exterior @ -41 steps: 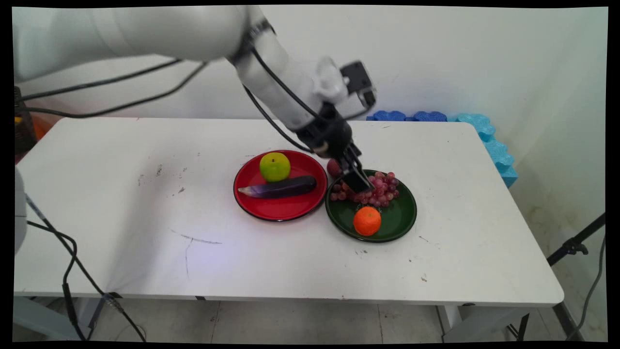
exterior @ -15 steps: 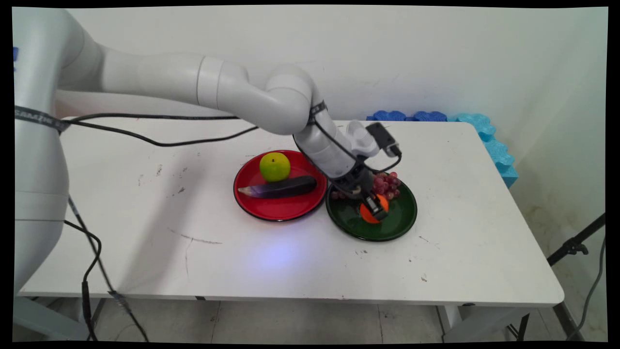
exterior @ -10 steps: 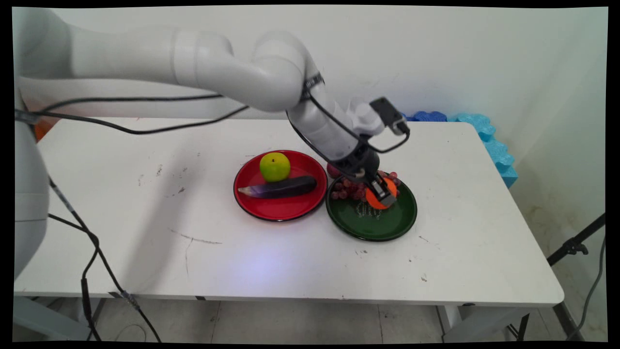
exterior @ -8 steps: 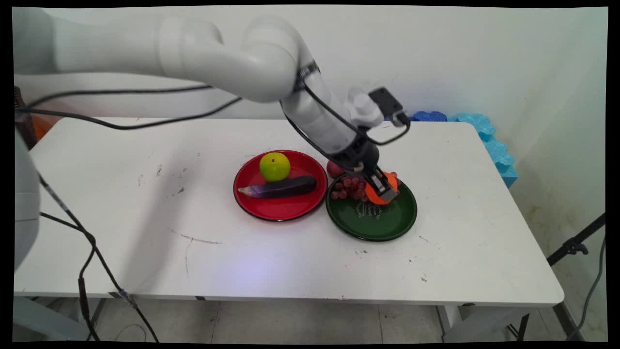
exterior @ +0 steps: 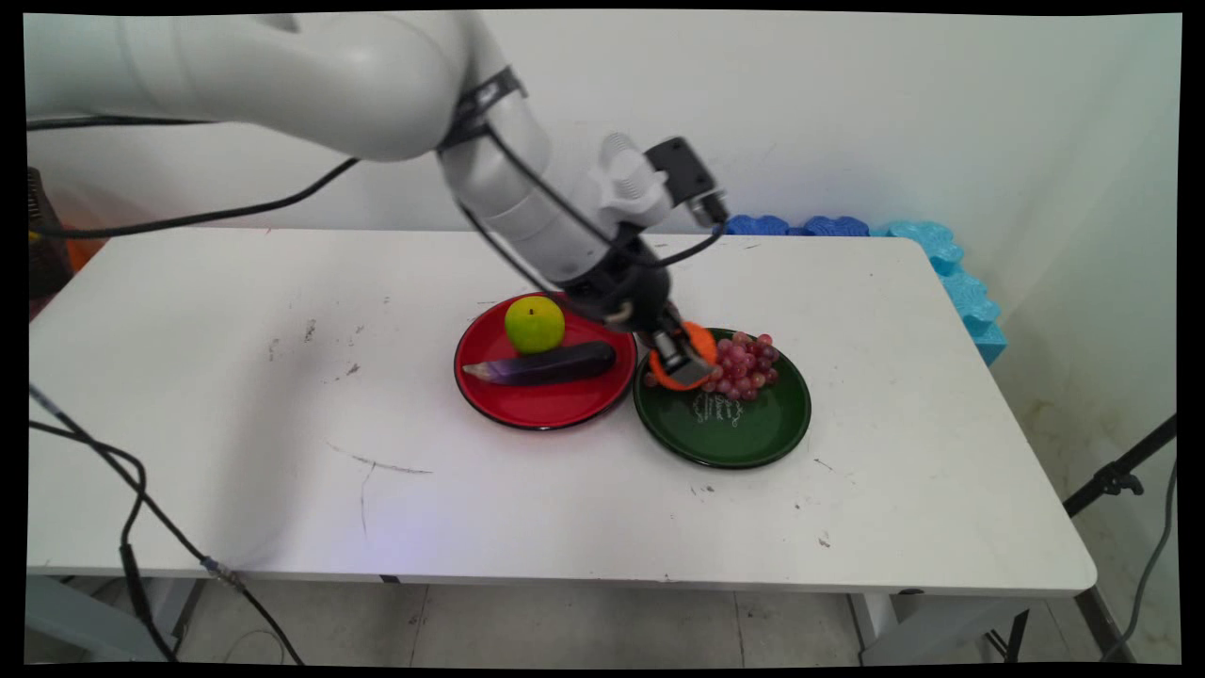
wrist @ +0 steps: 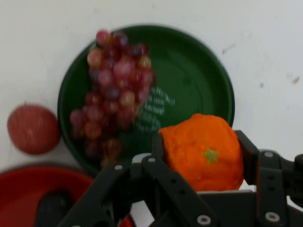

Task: Place the picked object on the table

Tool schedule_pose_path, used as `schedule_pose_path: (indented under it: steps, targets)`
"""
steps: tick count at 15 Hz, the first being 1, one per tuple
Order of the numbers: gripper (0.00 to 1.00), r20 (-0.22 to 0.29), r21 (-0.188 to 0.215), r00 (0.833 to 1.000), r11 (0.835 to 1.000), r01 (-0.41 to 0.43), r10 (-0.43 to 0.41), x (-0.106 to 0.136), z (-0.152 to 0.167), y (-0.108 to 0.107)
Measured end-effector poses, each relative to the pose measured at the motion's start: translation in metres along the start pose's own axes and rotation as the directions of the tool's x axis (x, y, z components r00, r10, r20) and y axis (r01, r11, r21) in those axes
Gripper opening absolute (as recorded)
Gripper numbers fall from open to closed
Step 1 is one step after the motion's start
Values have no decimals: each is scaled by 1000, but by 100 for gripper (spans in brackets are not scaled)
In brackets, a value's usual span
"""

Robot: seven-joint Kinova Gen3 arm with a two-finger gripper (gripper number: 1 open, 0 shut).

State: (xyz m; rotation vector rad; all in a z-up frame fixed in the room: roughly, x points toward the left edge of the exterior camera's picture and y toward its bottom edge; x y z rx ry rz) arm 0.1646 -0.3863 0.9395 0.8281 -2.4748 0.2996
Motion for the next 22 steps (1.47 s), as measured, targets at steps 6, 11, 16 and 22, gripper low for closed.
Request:
schedule_pose_path:
  steps: [6,11,16,22]
  targets:
    - [0,35,-7,999,1000,18,-18,-49,20,7]
    - [0,52,-30,999,1000,2,0,-83,56,9]
    - [0,60,-49,998,999,-14,17,-107,83,8]
    - [100,47,-67,998,997,-39,42,-114,95,7]
